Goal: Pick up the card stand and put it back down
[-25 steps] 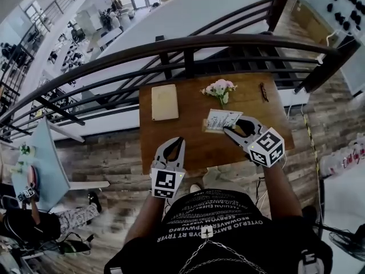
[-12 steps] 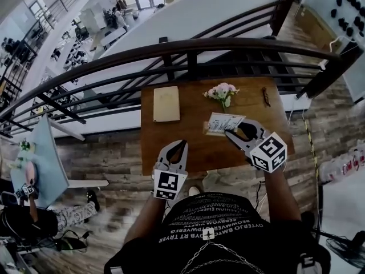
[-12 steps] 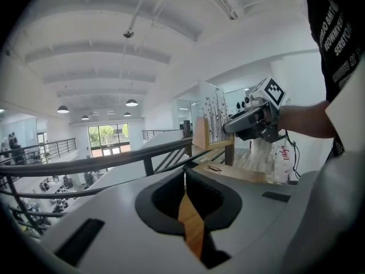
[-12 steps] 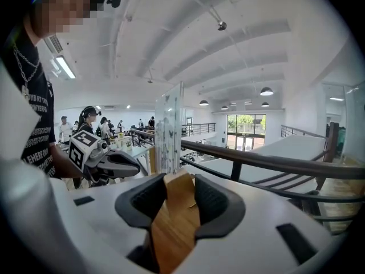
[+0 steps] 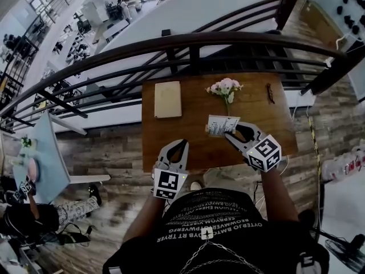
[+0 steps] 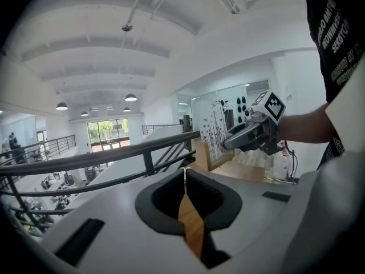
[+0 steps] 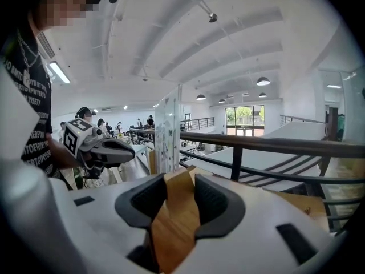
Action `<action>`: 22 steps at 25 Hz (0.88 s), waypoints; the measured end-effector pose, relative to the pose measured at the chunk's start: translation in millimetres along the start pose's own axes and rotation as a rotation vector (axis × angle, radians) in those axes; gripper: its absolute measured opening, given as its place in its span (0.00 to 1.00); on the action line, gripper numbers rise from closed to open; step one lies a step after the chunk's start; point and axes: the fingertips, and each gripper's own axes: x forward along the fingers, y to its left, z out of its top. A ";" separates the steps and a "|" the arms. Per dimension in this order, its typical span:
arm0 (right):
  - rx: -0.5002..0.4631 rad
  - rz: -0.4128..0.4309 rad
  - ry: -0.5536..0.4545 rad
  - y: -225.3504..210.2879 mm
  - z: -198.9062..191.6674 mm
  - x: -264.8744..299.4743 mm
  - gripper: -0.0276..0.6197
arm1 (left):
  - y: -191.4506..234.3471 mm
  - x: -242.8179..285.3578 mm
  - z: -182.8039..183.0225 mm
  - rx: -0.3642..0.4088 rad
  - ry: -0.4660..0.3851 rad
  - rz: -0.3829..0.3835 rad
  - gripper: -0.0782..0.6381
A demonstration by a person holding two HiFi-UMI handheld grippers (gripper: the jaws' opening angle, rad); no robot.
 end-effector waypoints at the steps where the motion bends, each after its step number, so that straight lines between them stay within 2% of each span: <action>1: 0.013 0.003 0.001 -1.9 -6.3 3.9 0.30 | 0.5 2.0 -1.2 0.001 0.005 0.001 0.16; 5: 0.056 -0.004 -0.003 -16.0 -28.9 18.5 0.30 | 2.5 14.0 -3.8 0.011 0.027 -0.001 0.16; 12: 0.076 0.009 -0.012 -32.0 -55.7 36.5 0.30 | 11.2 31.3 8.8 0.019 0.048 0.005 0.16; 22: 0.132 0.016 0.050 -57.5 -111.6 76.4 0.30 | 14.7 67.8 -4.4 0.026 0.103 -0.029 0.16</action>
